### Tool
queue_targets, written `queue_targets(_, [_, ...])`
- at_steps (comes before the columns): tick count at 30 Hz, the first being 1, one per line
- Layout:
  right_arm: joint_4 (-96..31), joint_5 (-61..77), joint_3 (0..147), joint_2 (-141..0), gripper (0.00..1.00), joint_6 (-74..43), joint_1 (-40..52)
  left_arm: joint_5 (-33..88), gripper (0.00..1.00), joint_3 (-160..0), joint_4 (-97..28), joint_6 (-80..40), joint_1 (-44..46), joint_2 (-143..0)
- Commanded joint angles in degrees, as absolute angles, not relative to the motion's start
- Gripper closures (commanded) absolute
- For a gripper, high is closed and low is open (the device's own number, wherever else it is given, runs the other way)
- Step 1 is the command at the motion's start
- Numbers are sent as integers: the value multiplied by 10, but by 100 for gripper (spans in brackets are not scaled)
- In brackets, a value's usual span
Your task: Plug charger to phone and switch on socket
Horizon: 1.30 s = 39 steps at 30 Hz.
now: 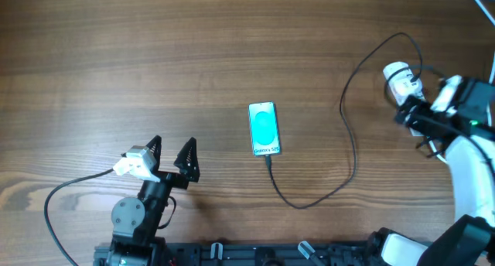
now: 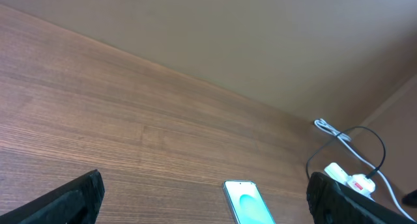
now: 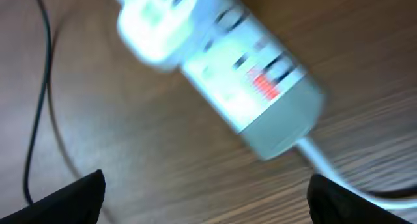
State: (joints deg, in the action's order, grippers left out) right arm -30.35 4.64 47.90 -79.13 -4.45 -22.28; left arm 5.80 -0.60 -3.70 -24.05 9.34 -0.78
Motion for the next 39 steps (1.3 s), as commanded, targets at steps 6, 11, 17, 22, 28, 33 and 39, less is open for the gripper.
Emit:
queue_targets(6, [-292, 45, 317, -702, 0, -46, -164, 53, 0, -3, -41, -229, 95, -2])
queue_targets(11, [-292, 45, 243, -672, 0, -46, -164, 53, 0, -3, -41, -229, 95, -2])
queue_targets(17, [-289, 45, 203, -665, 0, -46, -164, 53, 0, -3, -41, -229, 95, -2])
queue_targets(22, [-264, -42, 202, -663, 0, -46, -164, 53, 0, -3, -41, -229, 95, -2])
queue_targets(28, [-228, -47, 202, -648, 0, -39, -164, 53, 0, -3, -41, -229, 95, -2])
queue_targets(33, [-43, 130, 201, -625, 0, -38, -164, 53, 0, -3, -41, -229, 95, -2])
queue_targets(39, [30, 167, 191, -596, 0, -30, -164, 53, 0, -3, -41, -229, 95, -2])
